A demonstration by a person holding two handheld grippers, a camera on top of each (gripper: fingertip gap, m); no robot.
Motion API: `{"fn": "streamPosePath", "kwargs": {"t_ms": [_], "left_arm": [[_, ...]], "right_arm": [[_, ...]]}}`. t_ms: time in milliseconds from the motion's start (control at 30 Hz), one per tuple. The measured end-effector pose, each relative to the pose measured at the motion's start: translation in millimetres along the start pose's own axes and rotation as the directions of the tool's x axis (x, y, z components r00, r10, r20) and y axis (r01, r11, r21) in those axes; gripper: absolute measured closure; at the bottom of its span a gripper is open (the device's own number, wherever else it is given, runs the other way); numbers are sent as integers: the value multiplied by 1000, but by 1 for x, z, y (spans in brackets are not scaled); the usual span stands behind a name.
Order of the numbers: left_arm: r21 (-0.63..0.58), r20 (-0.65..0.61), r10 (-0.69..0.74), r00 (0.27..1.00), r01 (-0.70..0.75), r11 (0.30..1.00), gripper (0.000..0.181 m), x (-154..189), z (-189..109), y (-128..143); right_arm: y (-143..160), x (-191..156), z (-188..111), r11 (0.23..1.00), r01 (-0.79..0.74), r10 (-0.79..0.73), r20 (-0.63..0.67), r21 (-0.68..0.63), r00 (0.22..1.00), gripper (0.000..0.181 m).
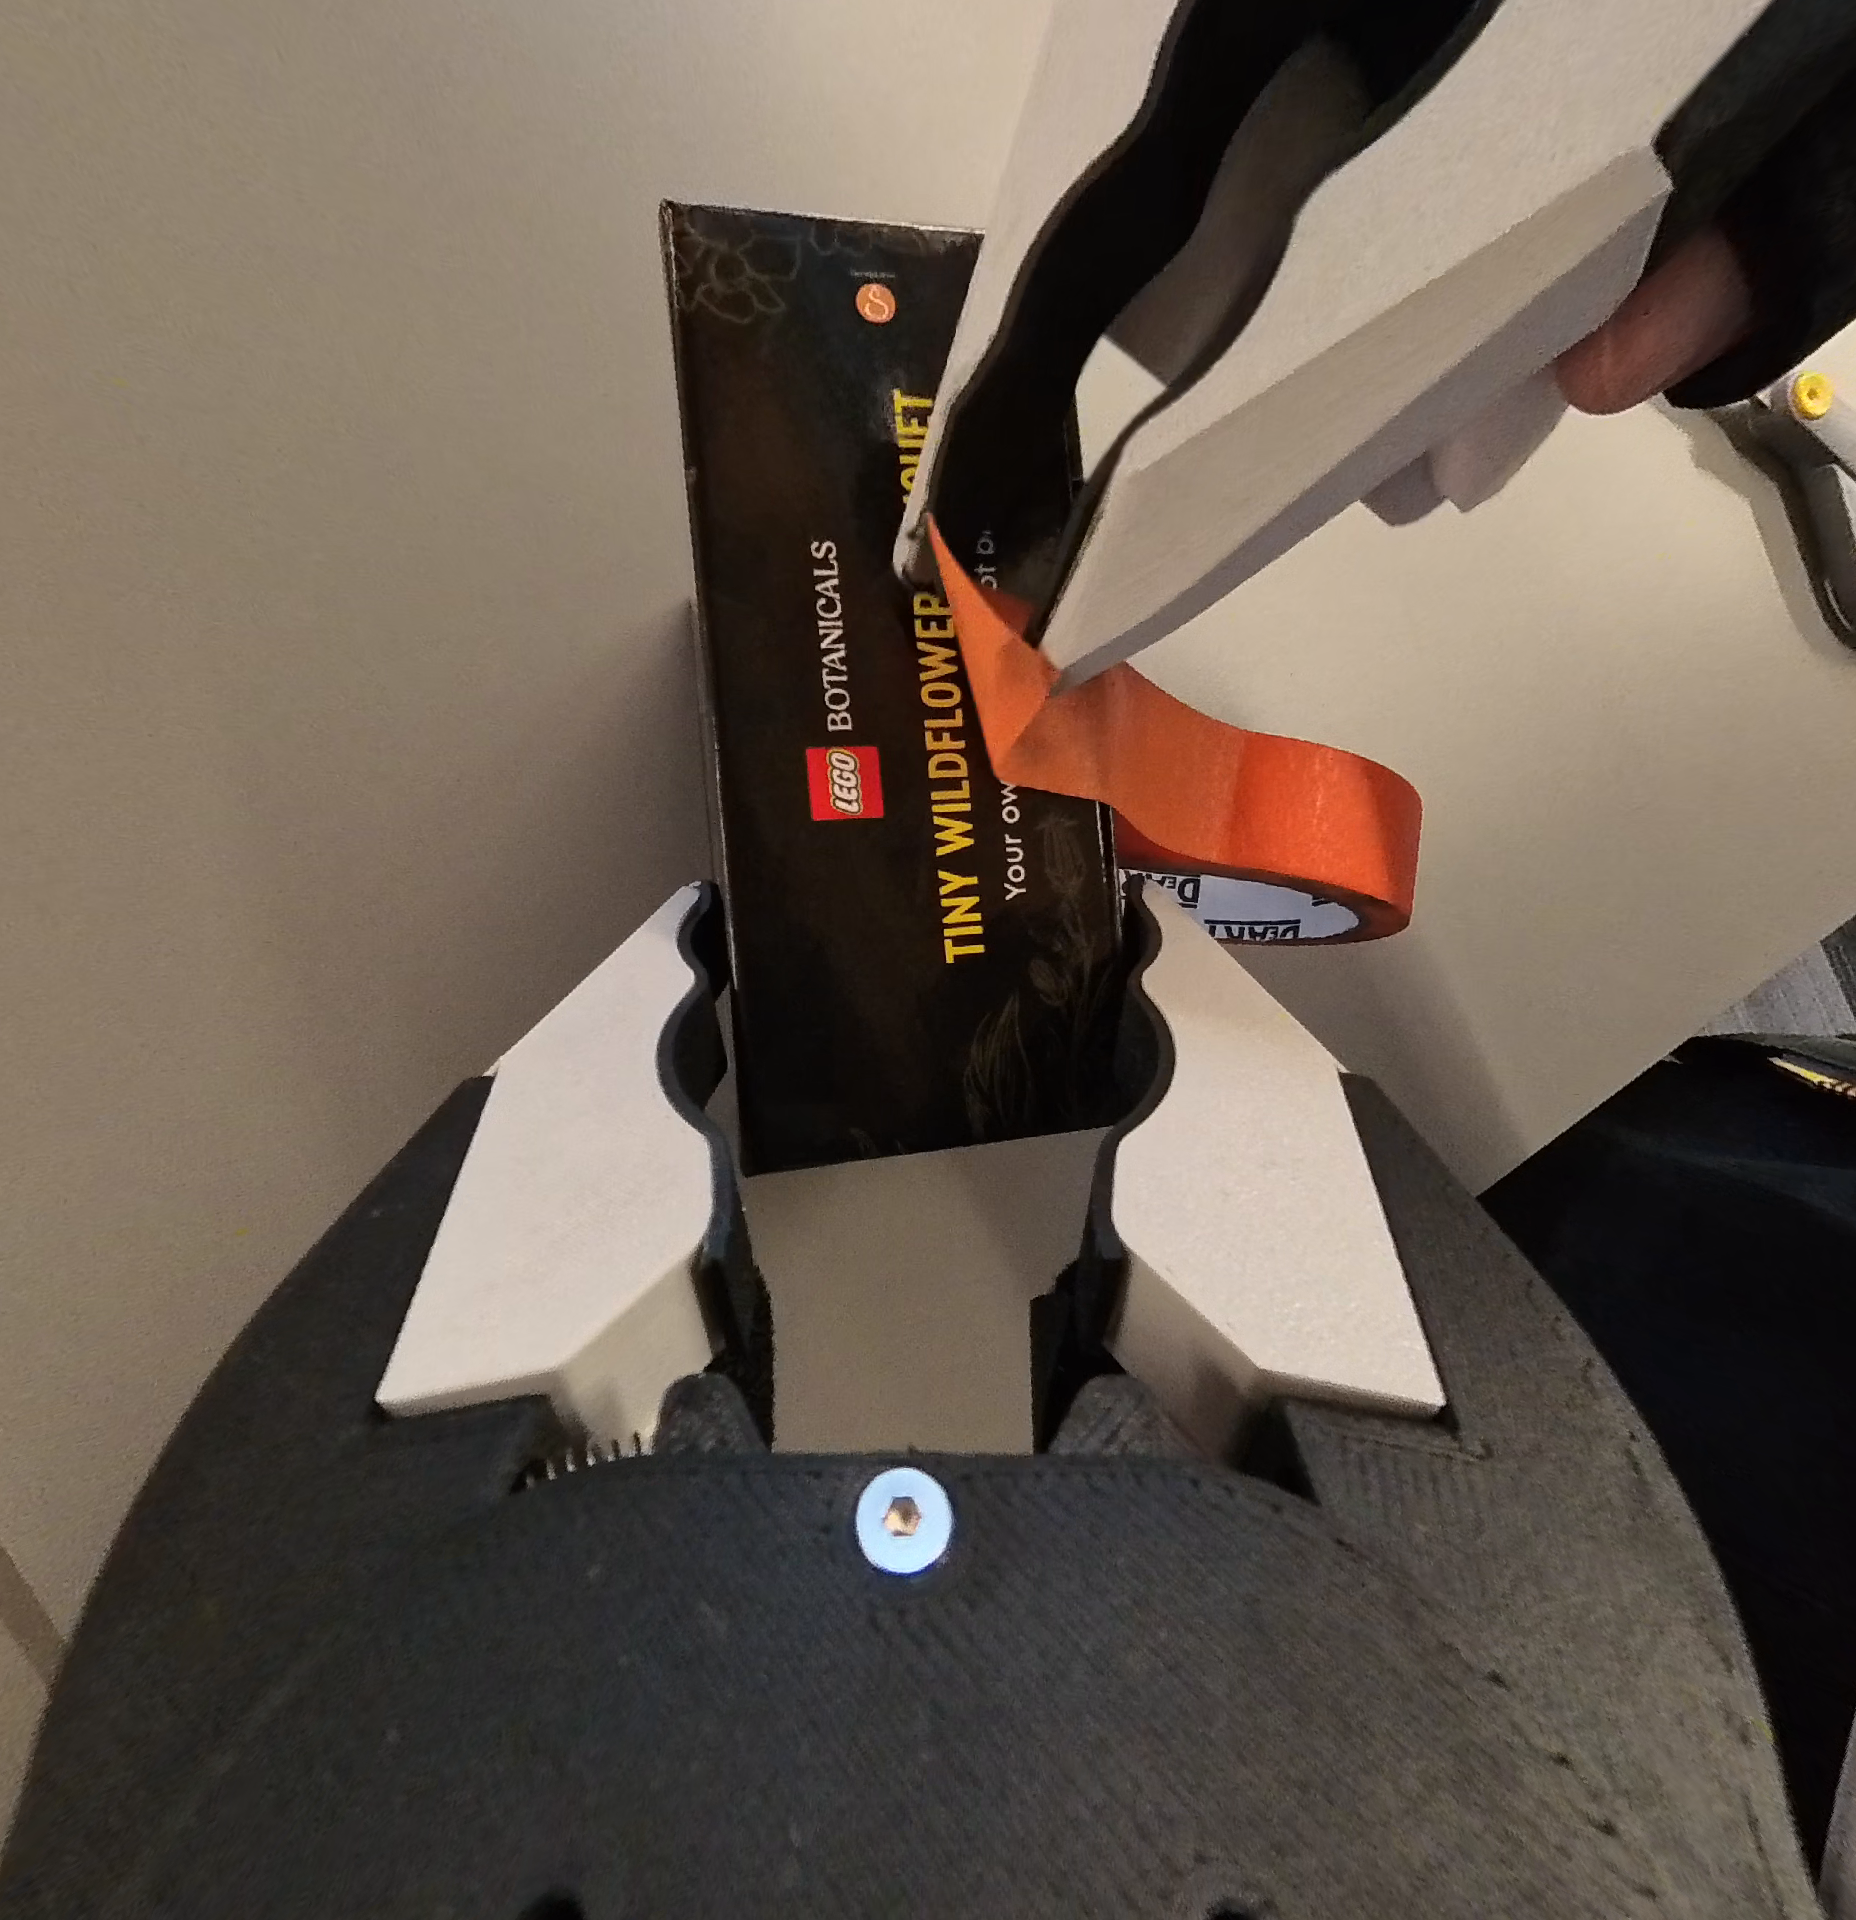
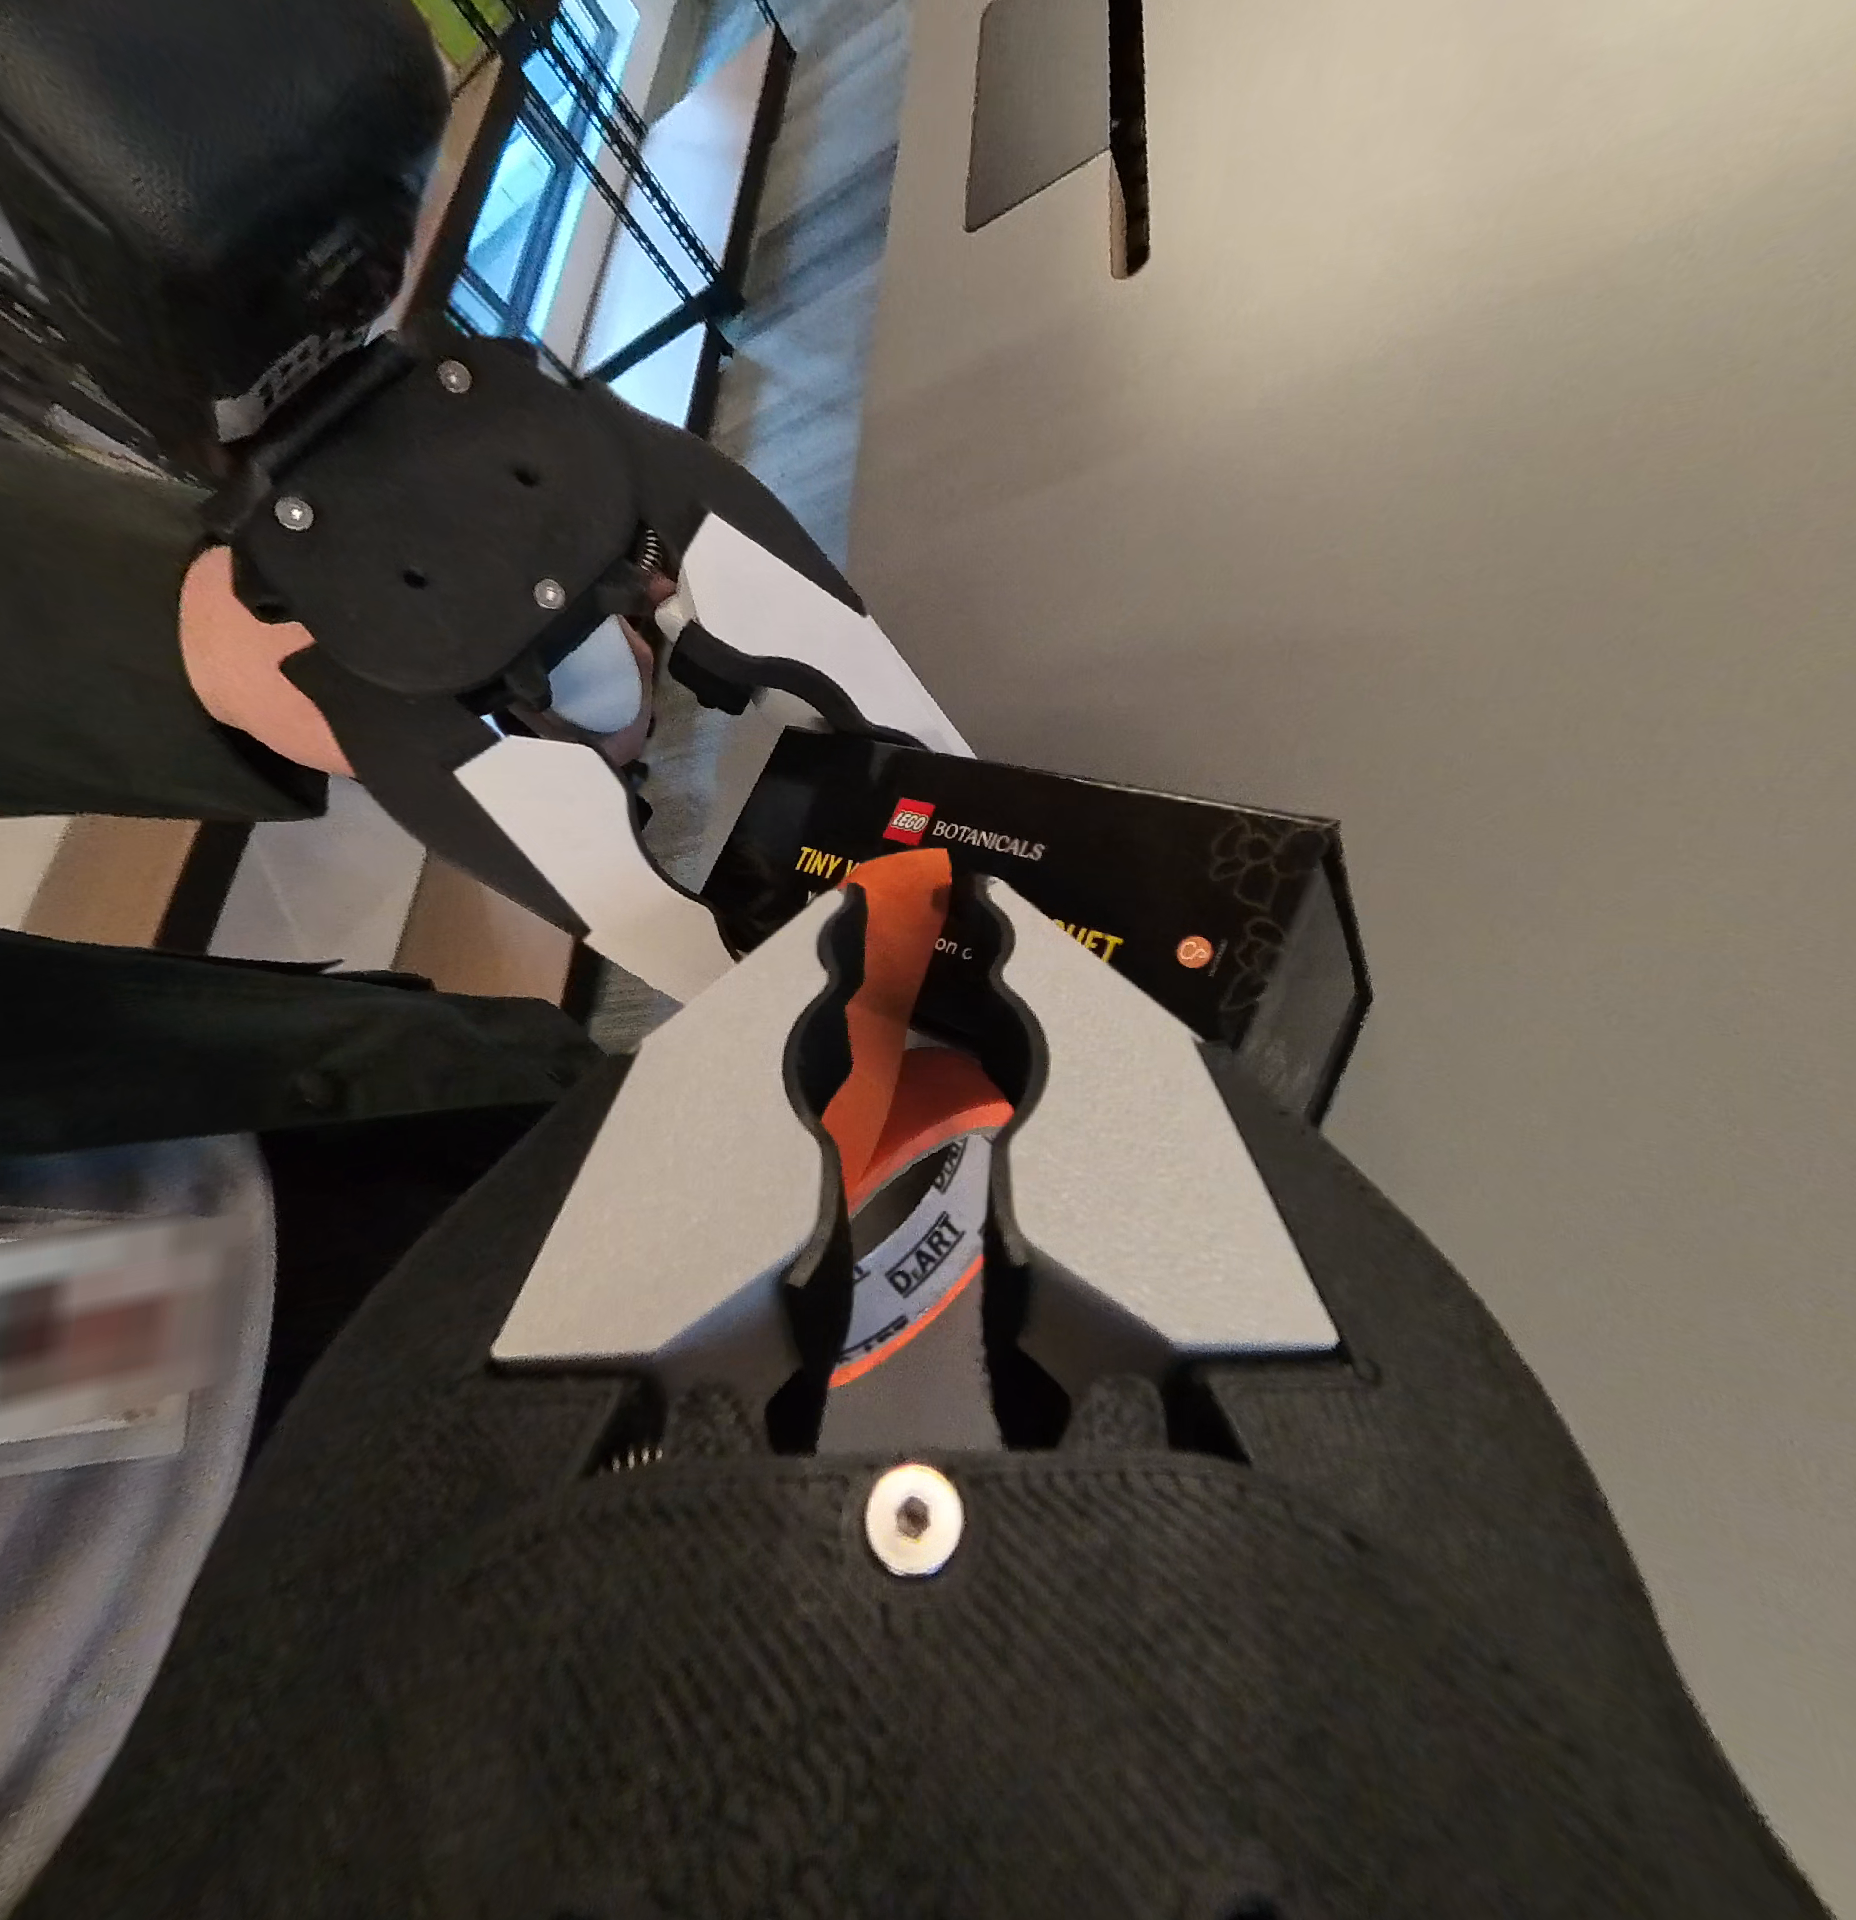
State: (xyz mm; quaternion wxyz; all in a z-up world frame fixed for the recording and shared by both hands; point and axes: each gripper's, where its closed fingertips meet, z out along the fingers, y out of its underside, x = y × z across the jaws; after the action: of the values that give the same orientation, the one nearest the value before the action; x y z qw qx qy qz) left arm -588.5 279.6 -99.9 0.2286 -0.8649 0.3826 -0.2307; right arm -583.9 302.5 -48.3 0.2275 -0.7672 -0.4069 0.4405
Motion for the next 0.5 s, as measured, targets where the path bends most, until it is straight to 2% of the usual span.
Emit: {"fn": "streamPosePath", "kwargs": {"t_ms": [500], "left_arm": [[6,2,-5,1000,4,1000,106,0,0,0]], "right_arm": [[2,-5,2,984,156,-162,-62,-88,985,150]]}}
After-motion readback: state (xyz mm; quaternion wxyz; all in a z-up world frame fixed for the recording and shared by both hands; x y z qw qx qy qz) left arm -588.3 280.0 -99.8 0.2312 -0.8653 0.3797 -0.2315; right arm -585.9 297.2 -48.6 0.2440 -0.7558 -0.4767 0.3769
